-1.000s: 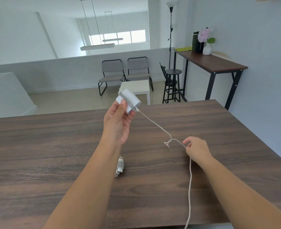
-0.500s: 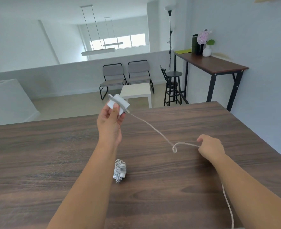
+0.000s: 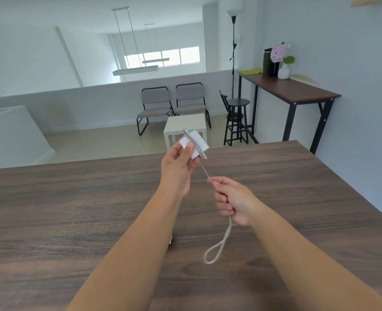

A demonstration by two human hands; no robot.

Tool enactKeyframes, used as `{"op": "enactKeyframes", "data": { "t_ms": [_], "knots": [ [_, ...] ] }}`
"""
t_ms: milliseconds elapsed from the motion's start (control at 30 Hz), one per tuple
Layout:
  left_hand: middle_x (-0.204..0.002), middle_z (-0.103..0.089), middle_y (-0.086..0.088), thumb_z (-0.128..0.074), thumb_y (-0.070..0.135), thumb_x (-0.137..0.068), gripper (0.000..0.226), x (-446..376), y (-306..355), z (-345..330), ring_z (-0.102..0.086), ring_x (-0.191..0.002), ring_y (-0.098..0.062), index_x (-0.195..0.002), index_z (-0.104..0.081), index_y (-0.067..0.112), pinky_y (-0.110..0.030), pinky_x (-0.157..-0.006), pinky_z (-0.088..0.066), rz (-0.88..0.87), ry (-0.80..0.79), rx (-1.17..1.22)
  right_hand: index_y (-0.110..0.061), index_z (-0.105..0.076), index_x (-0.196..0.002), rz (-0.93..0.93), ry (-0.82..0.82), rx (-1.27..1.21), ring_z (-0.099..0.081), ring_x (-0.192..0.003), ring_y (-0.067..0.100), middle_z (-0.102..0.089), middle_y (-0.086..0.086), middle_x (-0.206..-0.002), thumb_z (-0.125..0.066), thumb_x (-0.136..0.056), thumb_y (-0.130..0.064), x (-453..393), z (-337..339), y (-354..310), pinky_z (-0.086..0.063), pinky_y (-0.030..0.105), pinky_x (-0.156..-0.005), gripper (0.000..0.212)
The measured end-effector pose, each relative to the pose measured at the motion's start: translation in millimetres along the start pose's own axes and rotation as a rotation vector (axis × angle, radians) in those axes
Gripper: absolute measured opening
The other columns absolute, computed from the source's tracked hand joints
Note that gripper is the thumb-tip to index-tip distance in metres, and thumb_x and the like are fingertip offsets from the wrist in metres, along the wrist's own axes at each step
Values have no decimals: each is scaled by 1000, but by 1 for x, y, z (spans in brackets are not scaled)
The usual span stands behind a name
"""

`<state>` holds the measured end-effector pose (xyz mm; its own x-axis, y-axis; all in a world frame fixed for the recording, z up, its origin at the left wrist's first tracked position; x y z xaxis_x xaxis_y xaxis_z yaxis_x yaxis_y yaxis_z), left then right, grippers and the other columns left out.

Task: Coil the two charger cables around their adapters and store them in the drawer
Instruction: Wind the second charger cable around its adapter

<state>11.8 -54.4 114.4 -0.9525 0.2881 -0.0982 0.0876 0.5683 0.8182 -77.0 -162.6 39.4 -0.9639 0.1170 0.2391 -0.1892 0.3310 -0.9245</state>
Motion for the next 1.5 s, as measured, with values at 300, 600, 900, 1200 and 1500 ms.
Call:
{"op": "enactKeyframes", "data": {
  "t_ms": [300,600,900,1200,1500],
  "knots": [
    [-109,-67,-10,-73,14,-85,39,8,-4,22,-67,-87,-18,-123,-62,16,-21,-64,-53,-85,3,-530,-32,-70,-92,383,122,956,-60,-73,2,-67,-14,-77,-57,-93,-38,44,-12,-68,-45,22,-70,14],
    [-100,-65,5,-81,19,-77,38,31,-6,13,-62,-76,-1,-110,-63,24,-17,-69,-52,-163,-193,-898,-35,-72,-96,685,223,1483,-60,-72,8,-68,-14,-74,-57,-91,-43,52,-1,-109,-50,29,-68,18],
    [-100,-67,4,-78,11,-80,38,54,-13,11,-59,-77,-2,-113,-67,27,-20,-72,-53,-42,-431,-886,-38,-72,-83,694,241,1315,-57,-72,0,-67,-15,-76,-65,-81,-51,36,17,-115,-48,30,-66,15],
    [-99,-64,0,-77,20,-74,36,54,-14,15,-58,-81,-19,-108,-70,29,-40,-83,-55,44,-433,-733,-25,-77,-82,733,200,873,-61,-64,-7,-71,-21,-74,-74,-83,-23,39,25,-101,-41,5,-66,4],
    [-100,-69,0,-72,9,-84,31,64,-28,13,-66,-81,-14,-114,-64,15,-27,-68,-54,103,-376,-525,-18,-77,-86,696,216,632,-63,-67,-8,-71,-22,-71,-72,-84,-17,32,34,-85,-43,7,-68,5]
  ]
}}
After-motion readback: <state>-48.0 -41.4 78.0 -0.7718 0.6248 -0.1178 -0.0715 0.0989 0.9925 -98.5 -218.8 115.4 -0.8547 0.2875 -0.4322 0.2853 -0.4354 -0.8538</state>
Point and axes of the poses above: each hand's wrist, its own x-axis away from the middle knuckle, its own z-axis out of the back of the hand, y = z × x, the point moved 7 cm from there along -x, towards the middle knuckle
